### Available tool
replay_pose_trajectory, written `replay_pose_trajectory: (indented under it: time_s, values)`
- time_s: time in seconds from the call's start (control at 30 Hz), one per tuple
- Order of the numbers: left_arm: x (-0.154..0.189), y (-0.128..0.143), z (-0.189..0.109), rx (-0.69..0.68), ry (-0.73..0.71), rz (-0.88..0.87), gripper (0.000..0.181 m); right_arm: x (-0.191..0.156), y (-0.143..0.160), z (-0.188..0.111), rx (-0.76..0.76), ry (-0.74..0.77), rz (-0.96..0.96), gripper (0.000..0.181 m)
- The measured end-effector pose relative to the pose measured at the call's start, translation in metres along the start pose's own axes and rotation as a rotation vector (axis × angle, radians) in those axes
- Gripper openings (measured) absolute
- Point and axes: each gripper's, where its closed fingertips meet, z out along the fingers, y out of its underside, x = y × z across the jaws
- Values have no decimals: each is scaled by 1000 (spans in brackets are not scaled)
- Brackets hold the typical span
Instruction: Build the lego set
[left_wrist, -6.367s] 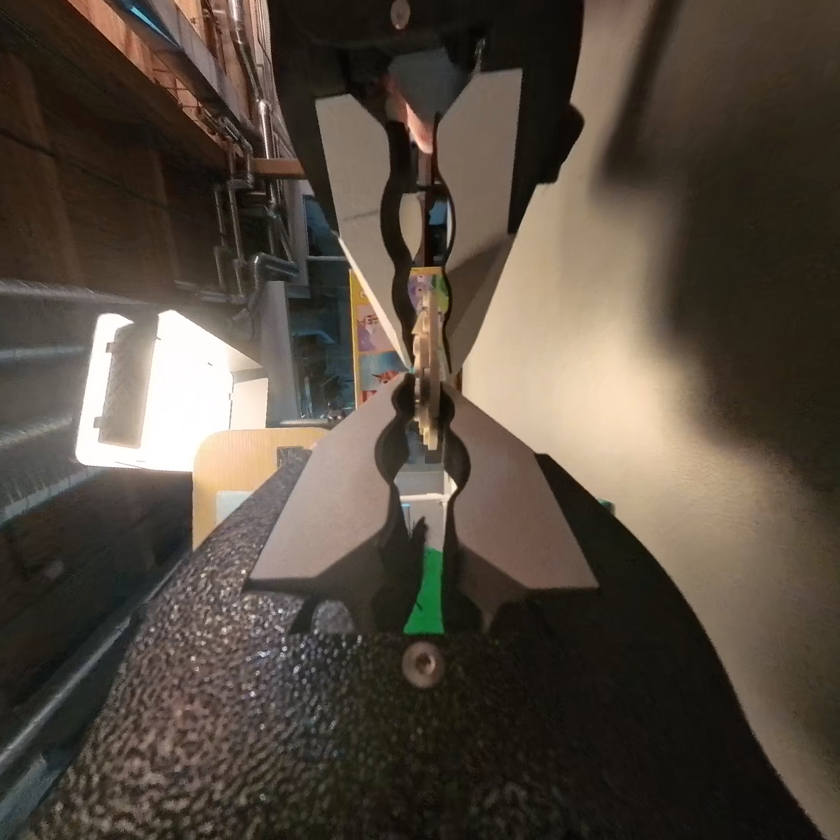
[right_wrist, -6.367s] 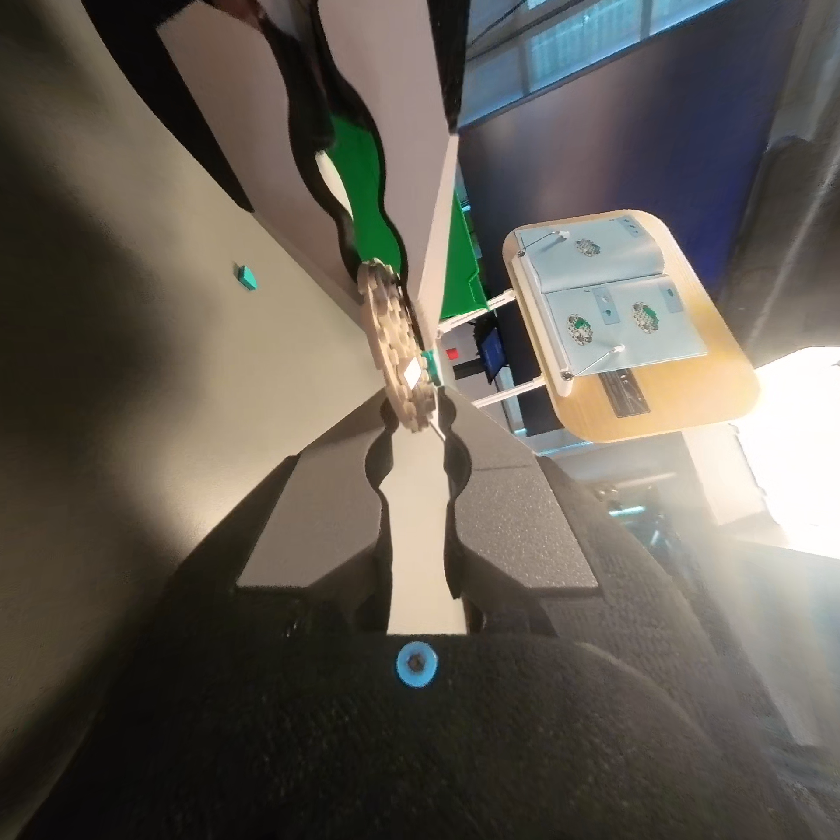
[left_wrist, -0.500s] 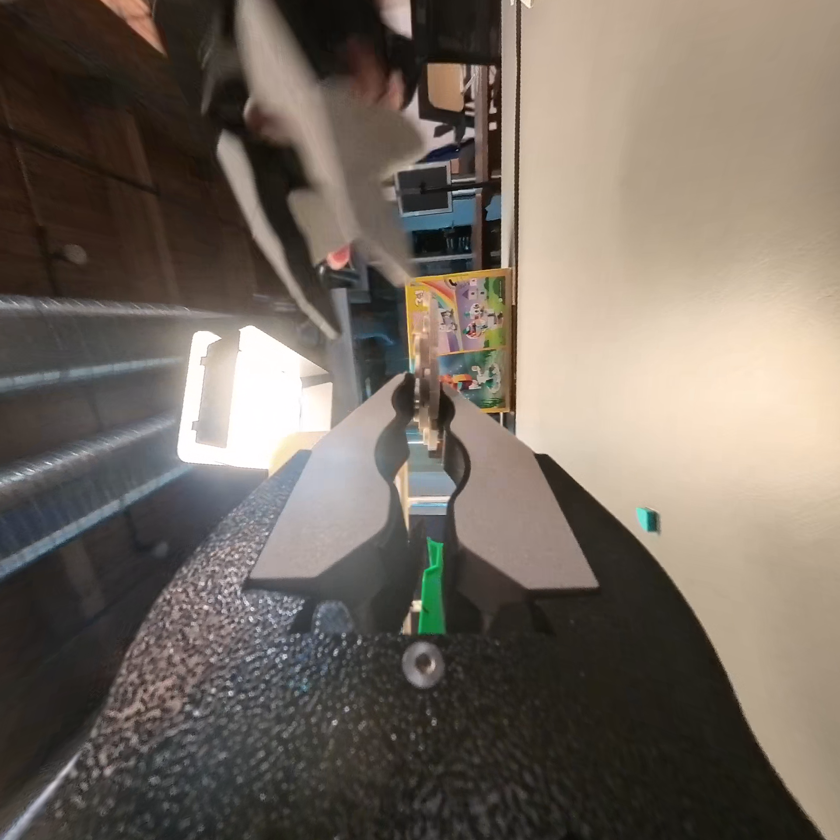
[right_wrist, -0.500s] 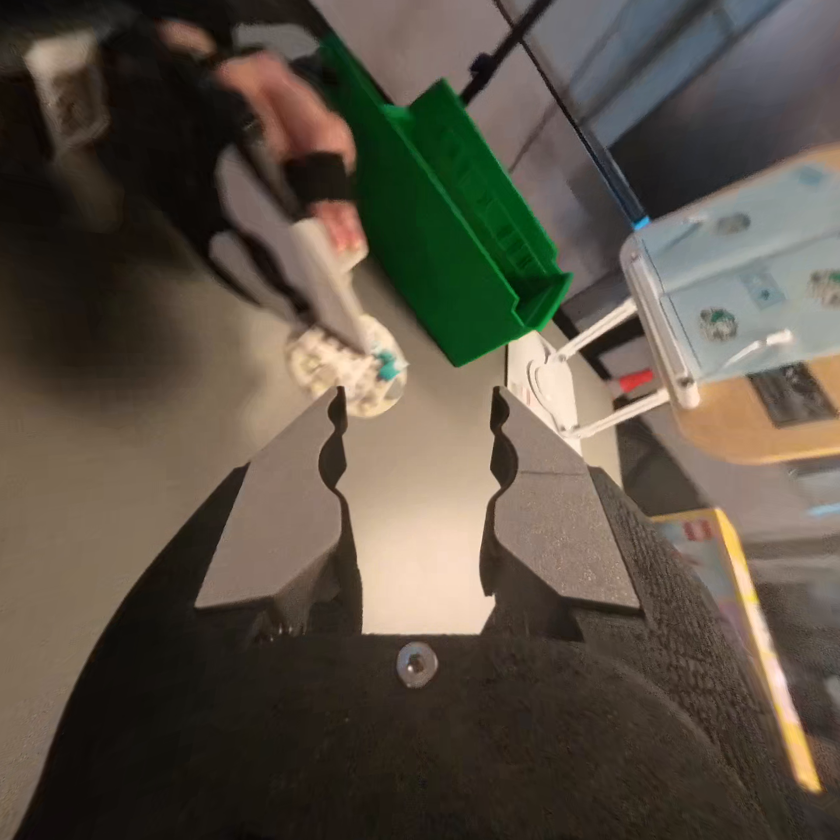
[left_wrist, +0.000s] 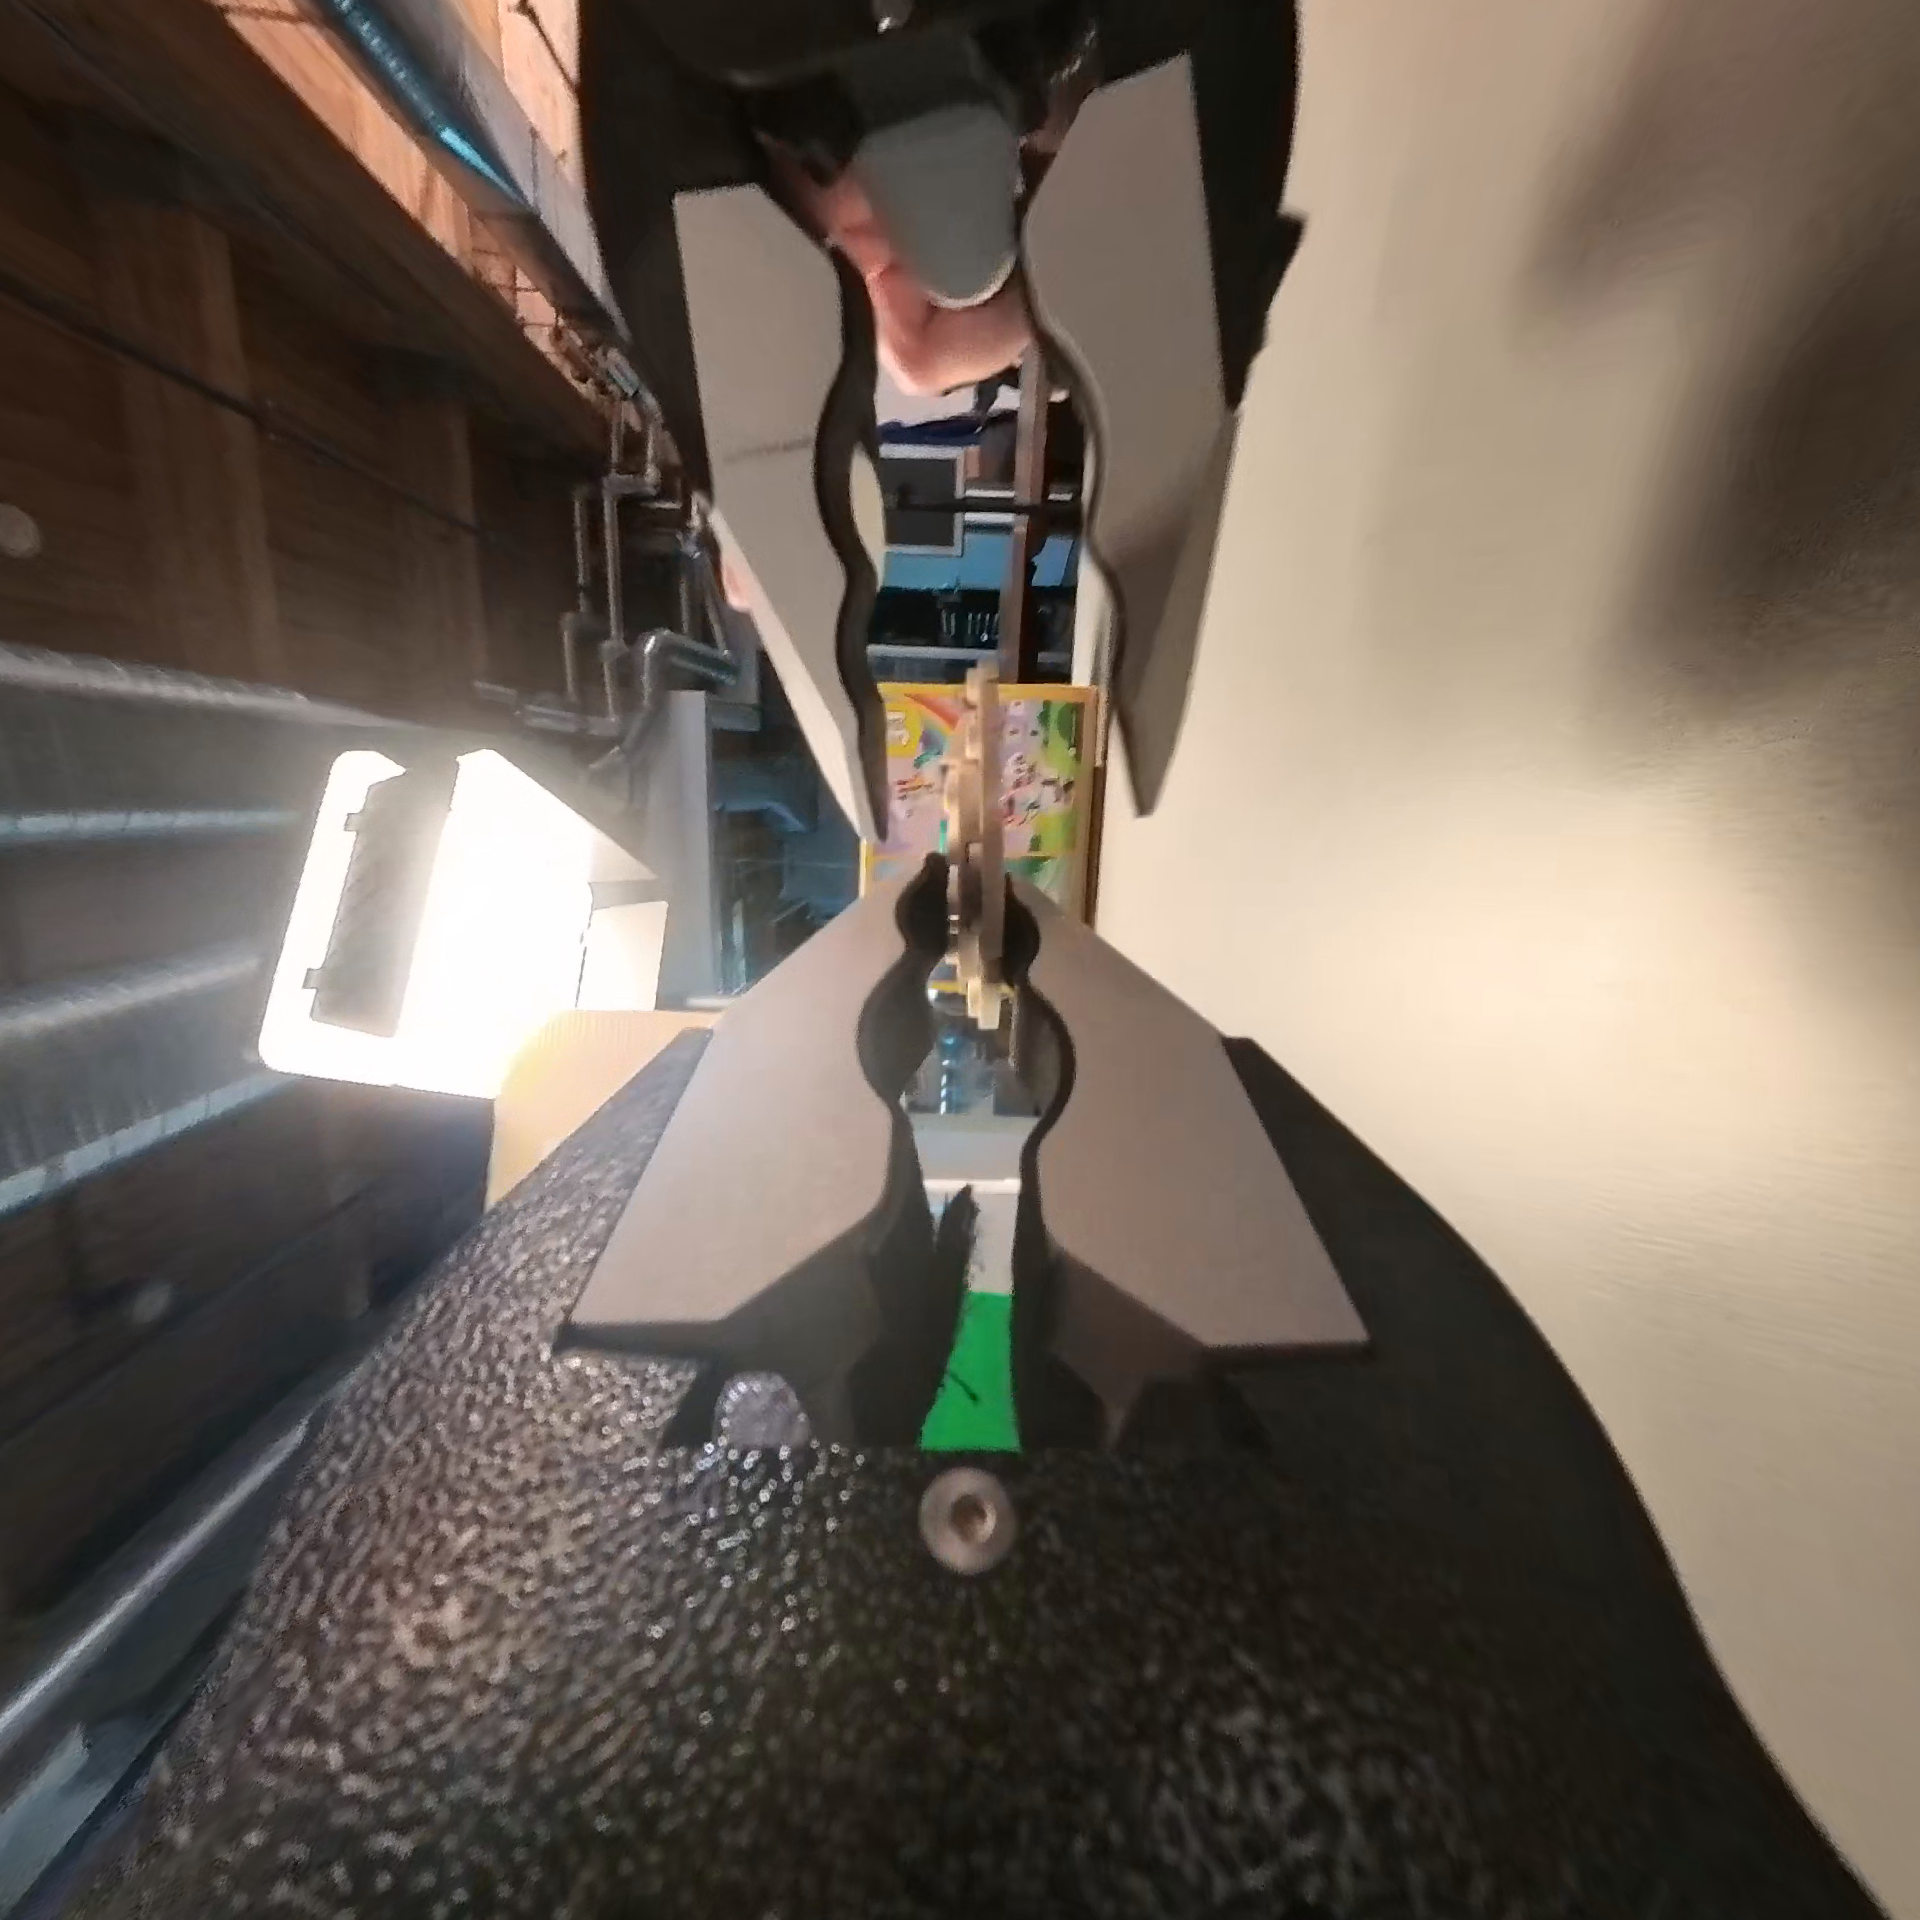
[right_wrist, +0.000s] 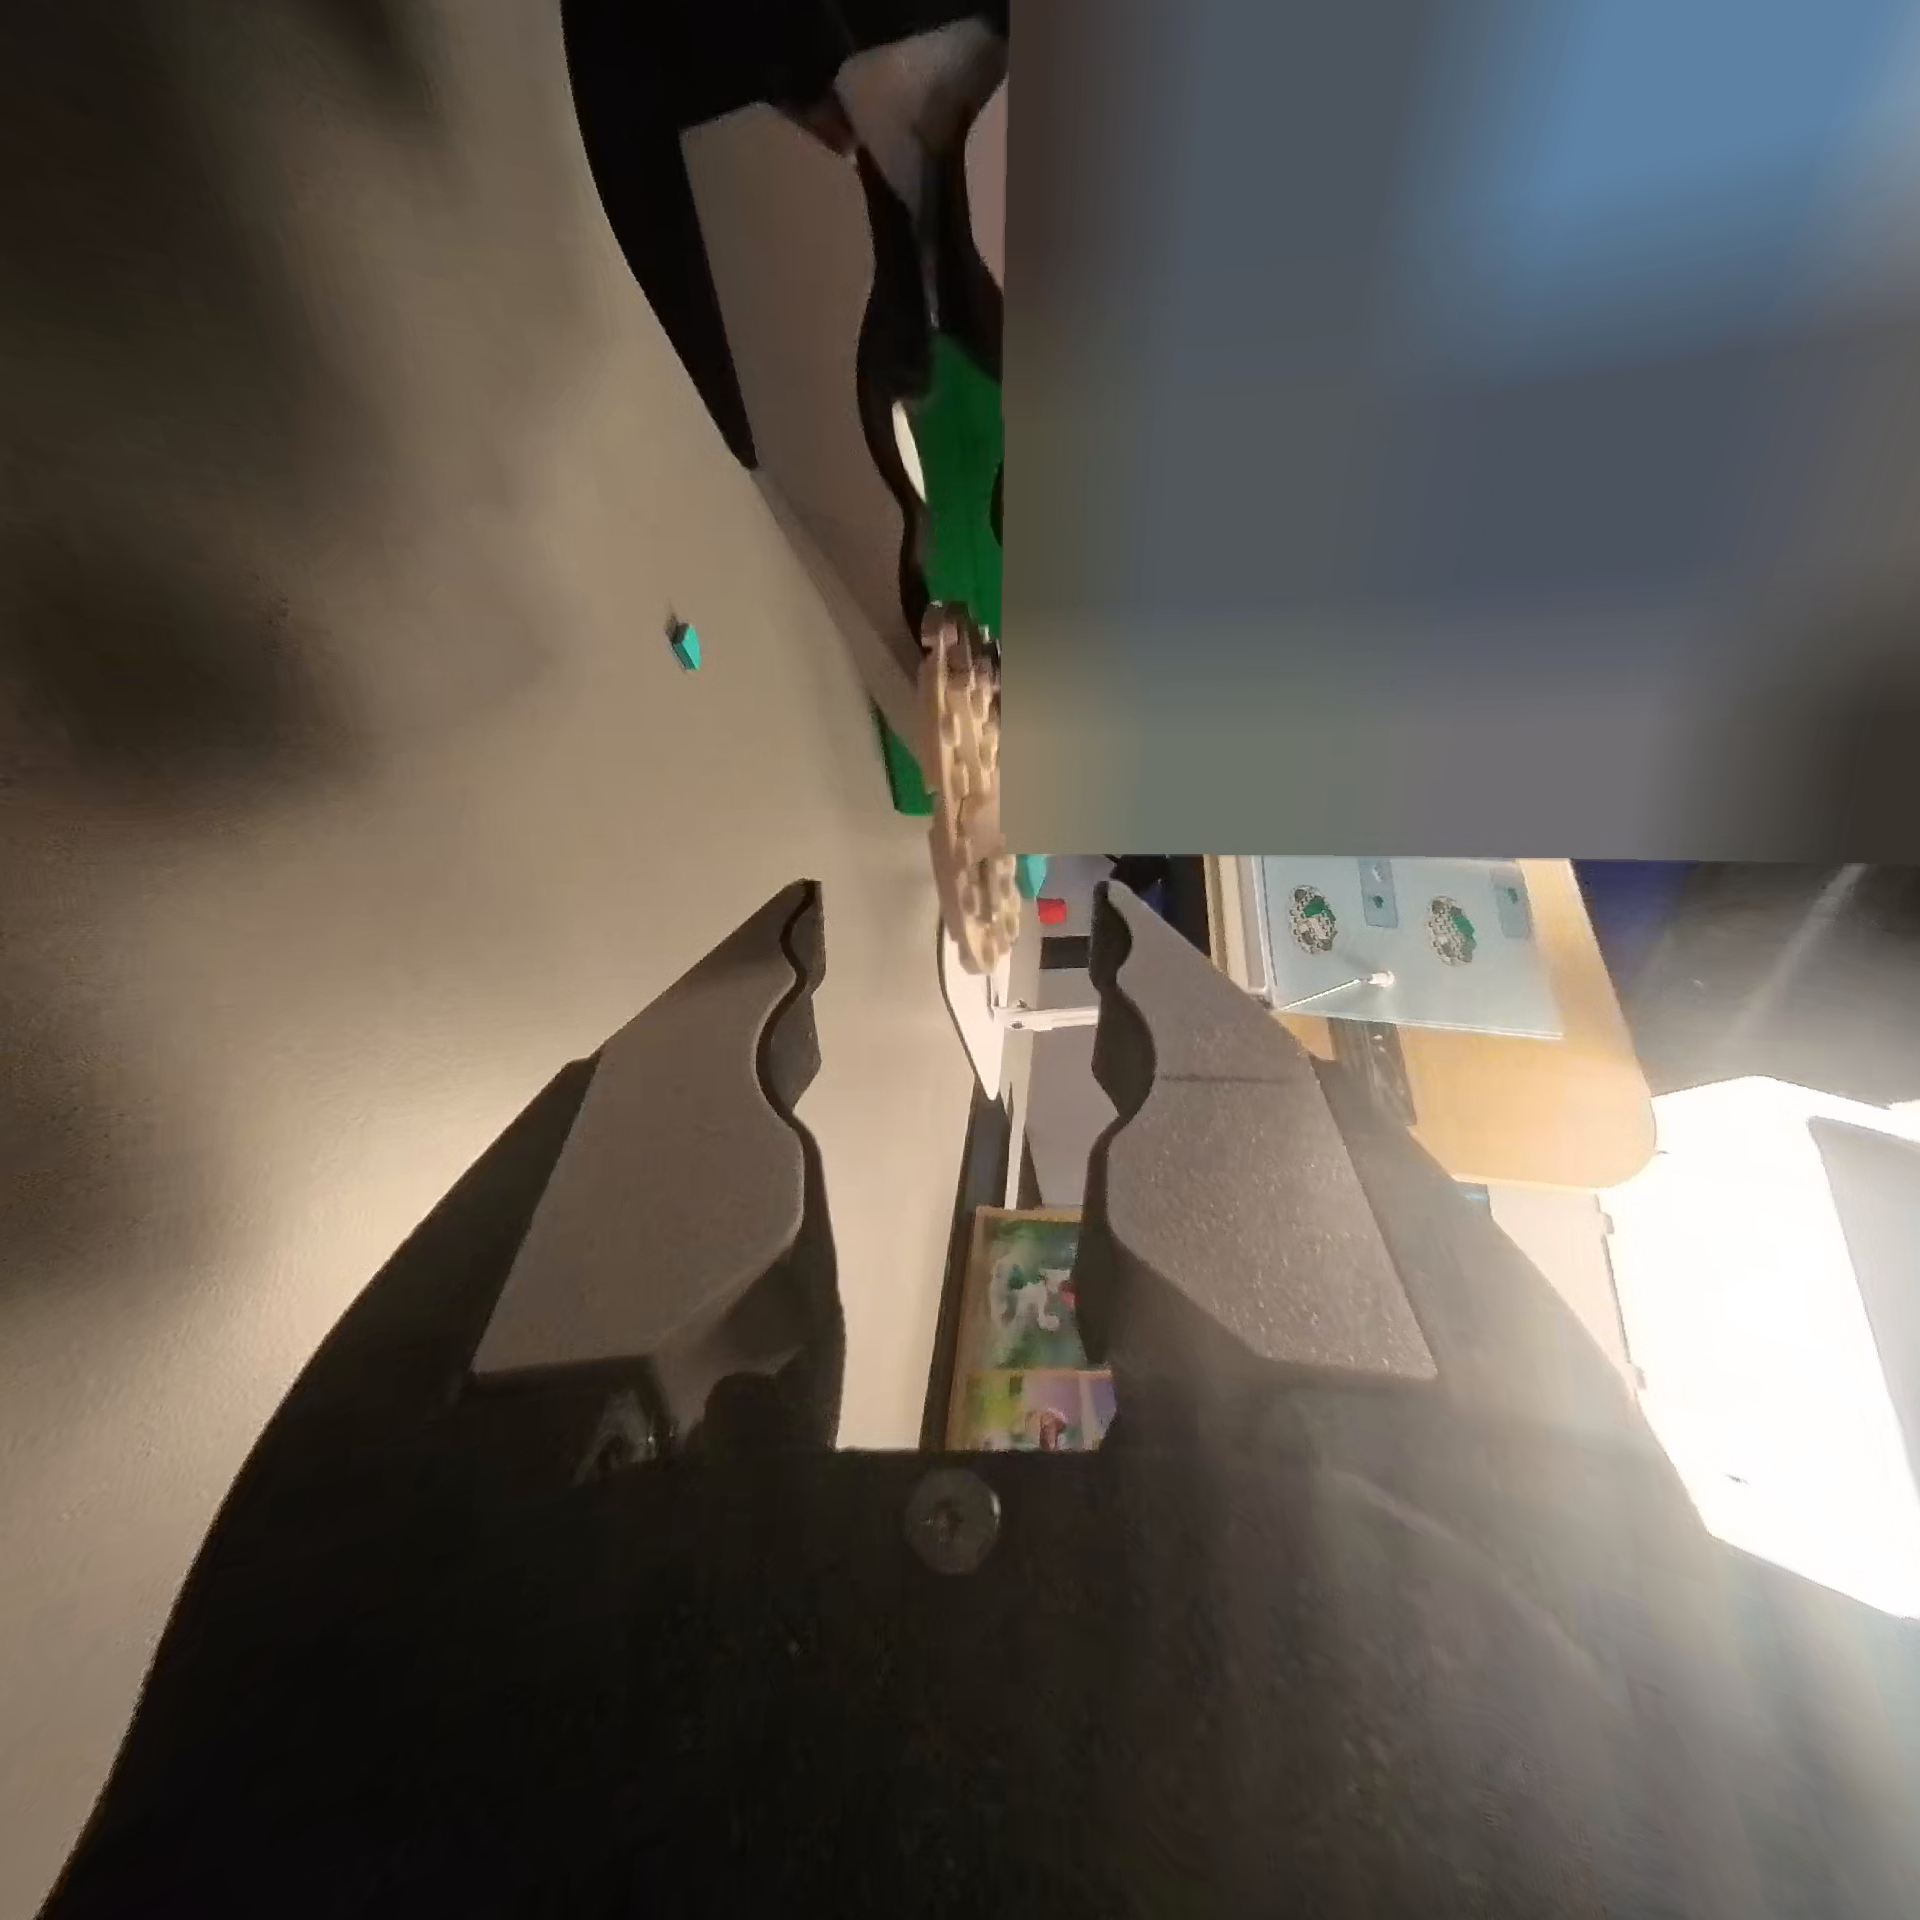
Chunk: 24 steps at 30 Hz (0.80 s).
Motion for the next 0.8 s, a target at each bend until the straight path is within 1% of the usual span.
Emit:
replay_pose_trajectory:
  time_s: [0.17, 0.5, 0.8]
  values:
    - [4, -5, -1, 22, 19, 10, 6, -2, -1, 2, -13, -3, -27, 38]
    - [8, -10, -2, 48, 29, 30, 6, -10, -3, 2, -3, -36, -24, 32]
    - [11, -12, -3, 76, 47, 9, 6, -14, -4, 1, 17, -51, 31, 31]
